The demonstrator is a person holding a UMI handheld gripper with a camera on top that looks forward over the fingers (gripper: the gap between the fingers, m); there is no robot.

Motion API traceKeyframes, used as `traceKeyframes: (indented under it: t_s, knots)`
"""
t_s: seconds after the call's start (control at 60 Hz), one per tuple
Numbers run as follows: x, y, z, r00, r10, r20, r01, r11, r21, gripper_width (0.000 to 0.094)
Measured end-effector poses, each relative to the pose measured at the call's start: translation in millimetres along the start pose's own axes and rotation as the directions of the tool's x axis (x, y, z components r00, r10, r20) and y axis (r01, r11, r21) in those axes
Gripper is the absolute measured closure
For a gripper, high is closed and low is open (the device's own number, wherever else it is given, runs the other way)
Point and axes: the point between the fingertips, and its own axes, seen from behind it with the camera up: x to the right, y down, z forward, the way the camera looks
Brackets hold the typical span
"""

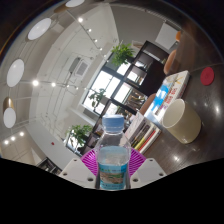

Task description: Pour water

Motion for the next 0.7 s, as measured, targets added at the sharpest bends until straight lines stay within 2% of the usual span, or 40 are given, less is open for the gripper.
traceKeyframes:
  t_s: [0.117, 0.283, 0.483, 0.617, 0.683, 0.7]
  knots:
    - [-5, -34, 9, 0.95, 0.307, 0.057, -0.311, 0.948, 0.072, 0.0599]
    - [-1, -67, 14, 0.76, 0.628, 0.168, -0.649, 0.749, 0.134, 0.0598]
    - [22, -87, 18, 0.504, 0.821, 0.269, -0.864, 0.479, 0.156, 0.0597]
    - [30, -103, 13, 0.358, 0.88, 0.314, -0.932, 0.317, 0.173, 0.0598]
    - [40, -91, 5, 0.305, 0.891, 0.337, -0.95, 0.262, 0.167, 0.0598]
    - [31, -103, 16, 0.305, 0.894, 0.33, -0.95, 0.26, 0.173, 0.0602]
